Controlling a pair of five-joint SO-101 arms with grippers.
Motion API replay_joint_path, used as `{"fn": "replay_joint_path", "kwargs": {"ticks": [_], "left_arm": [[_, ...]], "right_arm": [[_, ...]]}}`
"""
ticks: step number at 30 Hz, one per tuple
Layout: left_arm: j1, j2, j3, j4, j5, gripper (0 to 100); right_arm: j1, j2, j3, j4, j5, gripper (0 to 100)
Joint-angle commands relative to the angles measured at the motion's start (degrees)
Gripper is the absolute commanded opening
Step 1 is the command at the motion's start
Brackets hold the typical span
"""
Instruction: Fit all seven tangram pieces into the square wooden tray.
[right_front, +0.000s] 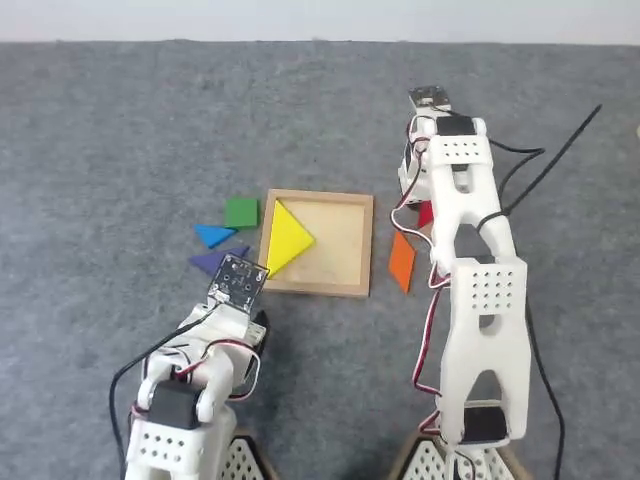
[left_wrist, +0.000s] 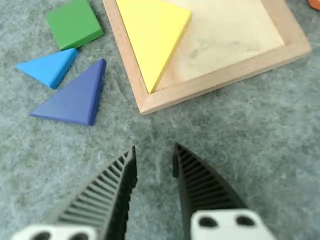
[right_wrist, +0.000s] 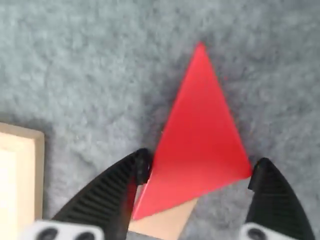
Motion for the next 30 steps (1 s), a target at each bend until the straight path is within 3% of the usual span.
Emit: {"fn": "replay_joint_path", "kwargs": {"ticks": [1,7,17,24,30], "left_arm": [[-0.4,-1.0,-0.7,0.2,0.5,12],[-0.4,-1.0,-0.7,0.2,0.5,12],[-0.4,-1.0,-0.7,0.2,0.5,12],[-0.4,-1.0,-0.7,0.2,0.5,12],[-0.4,-1.0,-0.7,0.2,0.5,12]], "right_arm": [[0.6,-0.3,-1.1,-1.0,-0.6,31.0],[0.5,-0.3,-1.0,0.4,-0.8,10.8],[-0.6,-3.8,-4.1,5.8,-3.4,12.3],[-6.1,-5.9,-11.2,13.8,-4.0,12.3],[-10.7,-5.7,-18.2,19.6,-9.3,12.3]]}}
